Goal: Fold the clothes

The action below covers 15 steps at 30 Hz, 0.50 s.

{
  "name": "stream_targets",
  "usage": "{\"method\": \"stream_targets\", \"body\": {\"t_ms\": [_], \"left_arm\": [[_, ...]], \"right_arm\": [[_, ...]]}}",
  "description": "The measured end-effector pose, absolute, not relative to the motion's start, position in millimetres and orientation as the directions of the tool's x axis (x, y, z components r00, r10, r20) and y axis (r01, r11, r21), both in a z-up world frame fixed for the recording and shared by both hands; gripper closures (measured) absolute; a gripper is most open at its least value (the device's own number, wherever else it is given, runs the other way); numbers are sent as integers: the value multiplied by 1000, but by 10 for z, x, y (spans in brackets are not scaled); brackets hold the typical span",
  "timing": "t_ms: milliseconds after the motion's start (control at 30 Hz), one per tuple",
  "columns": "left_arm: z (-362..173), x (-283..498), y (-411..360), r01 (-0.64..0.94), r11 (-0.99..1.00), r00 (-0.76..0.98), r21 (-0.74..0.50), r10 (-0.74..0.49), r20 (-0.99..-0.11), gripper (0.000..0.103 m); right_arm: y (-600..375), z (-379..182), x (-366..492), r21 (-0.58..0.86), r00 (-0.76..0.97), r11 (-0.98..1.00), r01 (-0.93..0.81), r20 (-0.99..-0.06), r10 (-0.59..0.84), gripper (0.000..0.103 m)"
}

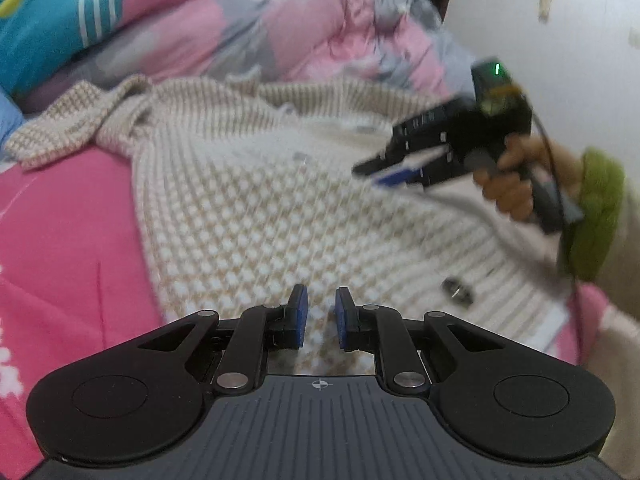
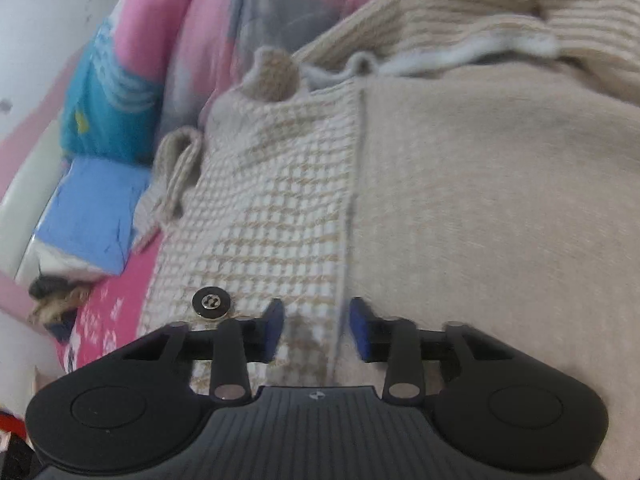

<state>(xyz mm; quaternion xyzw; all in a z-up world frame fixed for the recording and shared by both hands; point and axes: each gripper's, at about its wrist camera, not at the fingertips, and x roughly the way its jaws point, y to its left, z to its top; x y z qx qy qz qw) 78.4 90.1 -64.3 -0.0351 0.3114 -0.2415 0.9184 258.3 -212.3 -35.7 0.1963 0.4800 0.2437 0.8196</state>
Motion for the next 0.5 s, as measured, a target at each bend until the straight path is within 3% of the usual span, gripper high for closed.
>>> {"method": "stream_targets", "body": {"t_ms": [67, 333, 500], "left_arm": [[-671, 742, 957, 432, 872, 689, -230, -484, -539, 89], [-660, 825, 913, 463, 861, 686, -210, -498, -530, 88], [-660, 828, 882, 462, 865, 693, -194, -489, -529, 88]], "right_arm": [[-2096, -315, 2547, 534, 445, 810, -244, -680, 583, 95], [-2053, -116, 2449, 309, 623, 885, -349, -629, 466, 96], [-1980, -394, 2452, 184, 643, 901, -392, -646, 411, 90]]}}
